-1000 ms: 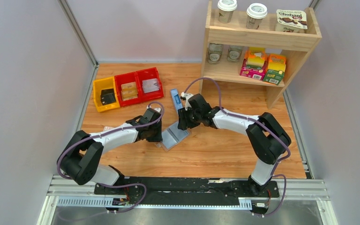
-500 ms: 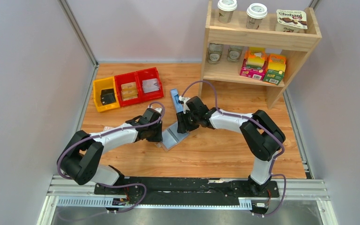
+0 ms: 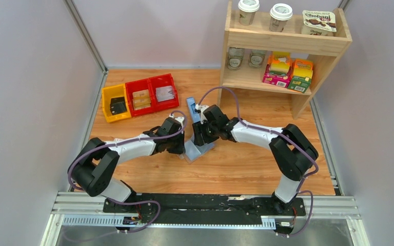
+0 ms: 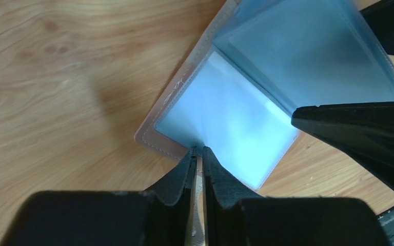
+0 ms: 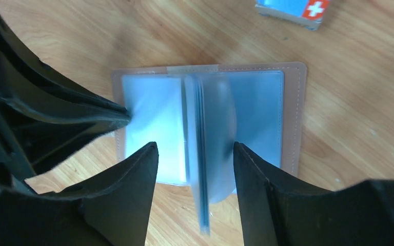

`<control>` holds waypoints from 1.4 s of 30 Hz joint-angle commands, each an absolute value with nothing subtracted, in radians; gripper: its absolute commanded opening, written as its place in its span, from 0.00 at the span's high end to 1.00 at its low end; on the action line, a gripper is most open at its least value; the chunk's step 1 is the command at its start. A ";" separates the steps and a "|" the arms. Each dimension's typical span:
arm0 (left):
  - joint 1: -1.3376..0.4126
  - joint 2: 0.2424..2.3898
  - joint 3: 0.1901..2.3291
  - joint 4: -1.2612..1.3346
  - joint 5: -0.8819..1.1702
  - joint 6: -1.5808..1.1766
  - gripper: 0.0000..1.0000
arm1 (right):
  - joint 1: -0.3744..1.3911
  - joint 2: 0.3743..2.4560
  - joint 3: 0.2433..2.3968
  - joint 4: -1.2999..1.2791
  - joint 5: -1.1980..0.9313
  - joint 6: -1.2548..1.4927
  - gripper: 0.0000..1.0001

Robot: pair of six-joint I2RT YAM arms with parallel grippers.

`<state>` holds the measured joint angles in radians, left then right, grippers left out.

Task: Take the credit cards out of the card holder
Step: Remove the credit card from the card holder.

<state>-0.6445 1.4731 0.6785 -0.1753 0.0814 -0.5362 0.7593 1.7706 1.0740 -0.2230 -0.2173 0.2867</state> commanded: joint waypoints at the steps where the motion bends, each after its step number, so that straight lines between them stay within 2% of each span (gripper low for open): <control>1: -0.692 1.540 0.690 -0.140 0.112 -0.508 0.84 | 0.772 1.680 1.072 -0.259 -0.043 0.305 0.41; 10: -0.710 1.571 0.709 -0.138 0.104 -0.500 0.85 | 0.772 1.669 1.045 -0.242 -0.003 0.298 0.38; 11: -0.710 1.569 0.709 -0.143 0.100 -0.500 0.85 | 0.772 1.670 1.046 -0.256 0.079 0.307 0.38; 15: -0.710 1.551 0.696 -0.161 0.084 -0.497 0.85 | 0.772 1.664 1.045 -0.275 0.173 0.295 0.33; 18: -0.710 1.529 0.680 -0.176 0.075 -0.494 0.85 | 0.772 1.655 1.028 -0.233 0.114 0.262 0.30; 24: -0.710 1.505 0.647 -0.186 0.052 -0.503 0.85 | 0.772 1.716 1.035 -0.201 -0.101 0.245 0.34; 34: -0.710 1.511 0.652 -0.181 0.055 -0.512 0.85 | 0.772 1.746 1.026 -0.210 -0.043 0.232 0.34; 42: -0.710 1.520 0.657 -0.181 0.057 -0.517 0.86 | 0.772 1.690 1.015 -0.199 0.000 0.195 0.29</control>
<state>-0.7055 1.5063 0.6815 -0.0860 0.0772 -0.5285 0.7685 1.7412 1.0256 -0.2199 -0.0387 0.2352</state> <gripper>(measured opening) 0.145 0.695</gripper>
